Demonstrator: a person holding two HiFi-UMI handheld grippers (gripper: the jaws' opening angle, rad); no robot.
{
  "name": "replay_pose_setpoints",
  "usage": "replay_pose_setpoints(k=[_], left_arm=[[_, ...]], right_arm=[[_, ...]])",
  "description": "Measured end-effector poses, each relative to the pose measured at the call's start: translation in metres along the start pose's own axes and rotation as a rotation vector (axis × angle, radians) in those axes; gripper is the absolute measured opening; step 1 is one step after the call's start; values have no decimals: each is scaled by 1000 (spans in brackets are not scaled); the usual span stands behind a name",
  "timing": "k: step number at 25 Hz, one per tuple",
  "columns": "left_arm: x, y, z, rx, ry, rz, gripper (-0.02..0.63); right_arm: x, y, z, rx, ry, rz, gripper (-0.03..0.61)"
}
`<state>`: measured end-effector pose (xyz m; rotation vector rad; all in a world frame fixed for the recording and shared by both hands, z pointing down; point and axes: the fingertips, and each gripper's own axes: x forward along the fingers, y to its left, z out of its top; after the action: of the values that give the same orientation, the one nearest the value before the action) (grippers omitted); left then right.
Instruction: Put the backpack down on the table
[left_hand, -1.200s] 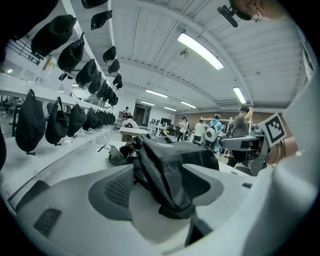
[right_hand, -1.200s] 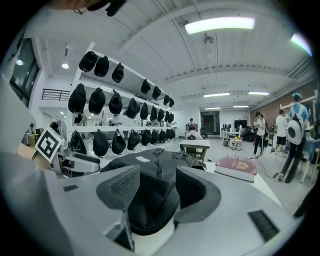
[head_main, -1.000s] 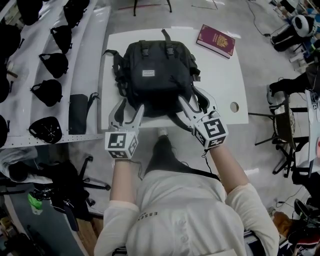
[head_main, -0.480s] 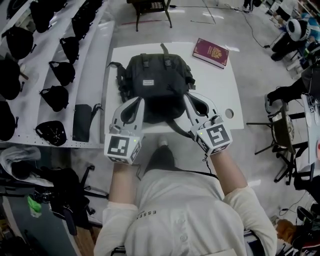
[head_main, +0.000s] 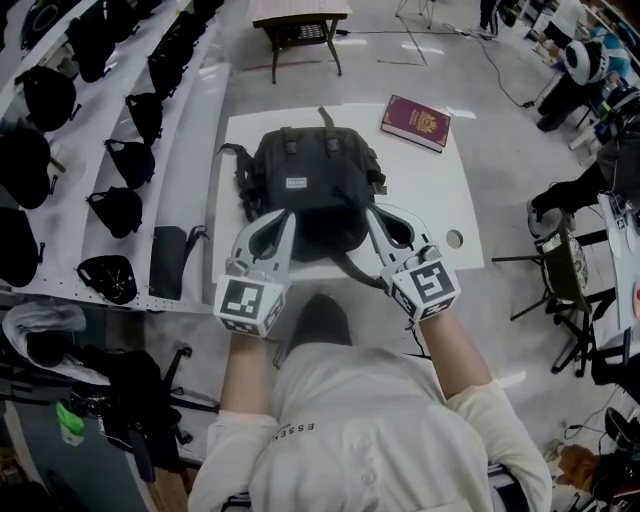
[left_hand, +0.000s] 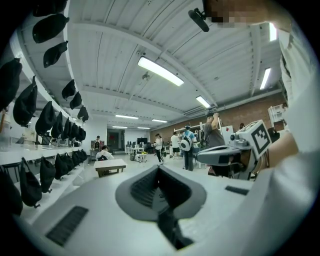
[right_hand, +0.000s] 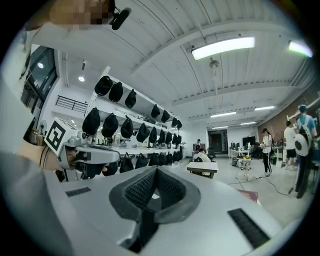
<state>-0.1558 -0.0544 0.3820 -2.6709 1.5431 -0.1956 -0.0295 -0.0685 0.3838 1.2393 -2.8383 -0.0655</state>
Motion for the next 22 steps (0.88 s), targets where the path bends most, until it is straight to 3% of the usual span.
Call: replay_pose_setpoints(k=[22], left_arm=[[13, 7, 7, 29, -5, 11, 3]], right_arm=[[13, -3, 1, -1, -13, 10, 14]])
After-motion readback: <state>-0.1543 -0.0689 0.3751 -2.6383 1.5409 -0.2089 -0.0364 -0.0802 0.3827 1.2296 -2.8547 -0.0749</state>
